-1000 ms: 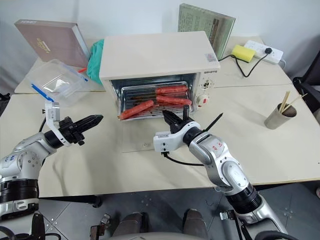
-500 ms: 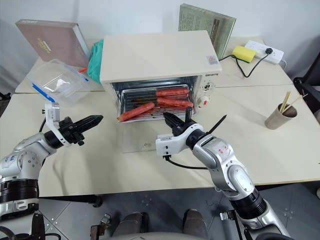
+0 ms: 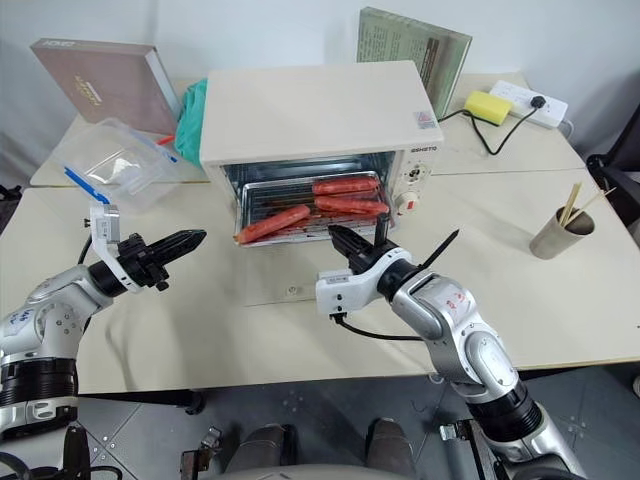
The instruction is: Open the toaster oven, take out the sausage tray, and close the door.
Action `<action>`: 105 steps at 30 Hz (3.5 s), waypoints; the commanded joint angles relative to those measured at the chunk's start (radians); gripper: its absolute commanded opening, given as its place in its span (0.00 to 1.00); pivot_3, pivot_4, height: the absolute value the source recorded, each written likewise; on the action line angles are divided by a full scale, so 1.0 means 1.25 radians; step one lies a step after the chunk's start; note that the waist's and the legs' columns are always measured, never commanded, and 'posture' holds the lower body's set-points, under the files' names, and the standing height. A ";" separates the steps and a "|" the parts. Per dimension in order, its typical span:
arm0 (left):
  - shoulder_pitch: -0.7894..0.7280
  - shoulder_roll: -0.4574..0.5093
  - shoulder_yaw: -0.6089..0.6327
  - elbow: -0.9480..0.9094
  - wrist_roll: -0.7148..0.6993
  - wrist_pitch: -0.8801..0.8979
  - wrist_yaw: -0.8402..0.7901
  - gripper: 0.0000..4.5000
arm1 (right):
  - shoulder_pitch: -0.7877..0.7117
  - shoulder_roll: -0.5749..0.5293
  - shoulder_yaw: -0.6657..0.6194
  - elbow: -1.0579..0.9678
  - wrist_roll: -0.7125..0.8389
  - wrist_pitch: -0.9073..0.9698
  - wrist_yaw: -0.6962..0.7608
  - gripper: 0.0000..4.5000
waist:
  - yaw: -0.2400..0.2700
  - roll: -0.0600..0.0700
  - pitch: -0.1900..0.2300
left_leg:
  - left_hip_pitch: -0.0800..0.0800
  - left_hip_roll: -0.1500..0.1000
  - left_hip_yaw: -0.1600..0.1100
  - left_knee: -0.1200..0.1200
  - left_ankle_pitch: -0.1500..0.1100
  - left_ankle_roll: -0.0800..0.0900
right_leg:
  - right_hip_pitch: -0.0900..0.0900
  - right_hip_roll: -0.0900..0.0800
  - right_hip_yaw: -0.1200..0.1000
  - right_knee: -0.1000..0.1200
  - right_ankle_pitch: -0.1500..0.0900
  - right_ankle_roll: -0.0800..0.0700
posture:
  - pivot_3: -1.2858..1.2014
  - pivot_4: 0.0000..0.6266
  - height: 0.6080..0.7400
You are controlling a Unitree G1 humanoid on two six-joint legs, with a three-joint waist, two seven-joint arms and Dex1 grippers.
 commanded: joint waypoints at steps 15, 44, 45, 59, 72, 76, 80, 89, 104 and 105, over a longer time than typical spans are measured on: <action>-0.023 -0.008 -0.006 -0.011 -0.005 -0.005 -0.001 0.00 | -0.023 0.001 -0.048 -0.074 0.034 -0.060 -0.023 0.01 | -0.001 -0.001 -0.001 | 0.000 0.000 0.000 0.000 0.000 0.000 | 0.000 0.000 0.000 0.000 0.000 0.000 | 0.52 0.24 1.00; 0.123 0.029 0.246 -0.200 -0.627 0.614 0.271 0.90 | 0.021 -0.121 -0.095 -0.040 0.187 -0.246 0.007 0.00 | 0.001 -0.002 -0.001 | 0.001 0.001 0.000 0.002 0.000 0.001 | 0.001 0.000 0.001 0.001 0.000 0.000 | 0.52 0.24 1.00; 0.126 0.029 0.251 -0.199 -0.661 0.620 0.291 0.97 | 0.021 -0.121 -0.095 -0.038 0.187 -0.248 0.007 0.00 | 0.001 -0.002 -0.001 | 0.001 0.001 0.000 0.002 0.000 0.001 | 0.001 0.000 0.001 0.001 0.000 0.000 | 0.52 0.24 1.00; 0.045 -0.022 0.061 -0.127 -0.857 0.594 0.574 0.99 | 0.019 -0.117 -0.092 -0.046 0.205 -0.239 0.024 0.00 | 0.006 -0.003 -0.002 | 0.001 0.001 0.000 0.003 0.000 0.001 | 0.002 0.000 0.002 0.000 0.000 0.000 | 0.52 0.24 1.00; 0.016 -0.007 0.026 -0.080 -0.990 0.535 0.686 0.99 | 0.025 -0.121 -0.092 -0.062 0.215 -0.224 0.037 0.00 | 0.003 -0.003 -0.002 | 0.002 0.000 0.000 0.003 0.000 0.000 | 0.002 0.000 0.002 0.000 0.000 0.000 | 0.52 0.24 1.00; 0.018 -0.006 0.015 -0.069 -1.031 0.519 0.701 0.86 | 0.023 -0.121 -0.091 -0.061 0.217 -0.226 0.039 0.00 | 0.004 -0.003 -0.002 | 0.002 0.000 0.000 0.003 0.000 0.000 | 0.002 0.000 0.002 0.000 0.000 0.000 | 0.52 0.24 1.00; 0.021 0.007 -0.005 -0.068 -1.044 0.525 0.704 0.61 | 0.021 -0.121 -0.090 -0.060 0.220 -0.227 0.042 0.00 | 0.004 -0.003 -0.002 | 0.002 0.000 0.000 0.003 0.000 0.000 | 0.002 0.000 0.002 0.000 0.000 0.000 | 0.52 0.24 1.00; 0.029 0.031 -0.049 -0.066 -1.065 0.522 0.734 0.02 | 0.010 -0.114 -0.090 -0.058 0.228 -0.217 0.051 0.00 | 0.004 -0.003 -0.002 | 0.002 0.000 0.000 0.003 0.000 0.000 | 0.002 0.000 0.002 0.000 0.000 0.000 | 0.52 0.24 1.00; 0.074 -0.009 -0.043 -0.108 -1.066 0.477 0.981 0.01 | 0.013 -0.094 -0.070 -0.056 0.382 -0.134 0.204 0.00 | 0.005 -0.003 -0.002 | 0.002 0.000 0.000 0.003 0.000 0.000 | 0.003 0.000 0.002 -0.001 0.000 0.000 | 0.52 0.24 1.00; 0.075 -0.016 -0.036 -0.109 -1.066 0.478 0.992 0.00 | 0.013 -0.097 -0.071 -0.054 0.384 -0.144 0.206 0.06 | 0.005 -0.003 -0.002 | 0.002 0.000 0.000 0.003 0.000 0.000 | 0.003 0.000 0.002 -0.001 0.000 0.000 | 0.52 0.24 1.00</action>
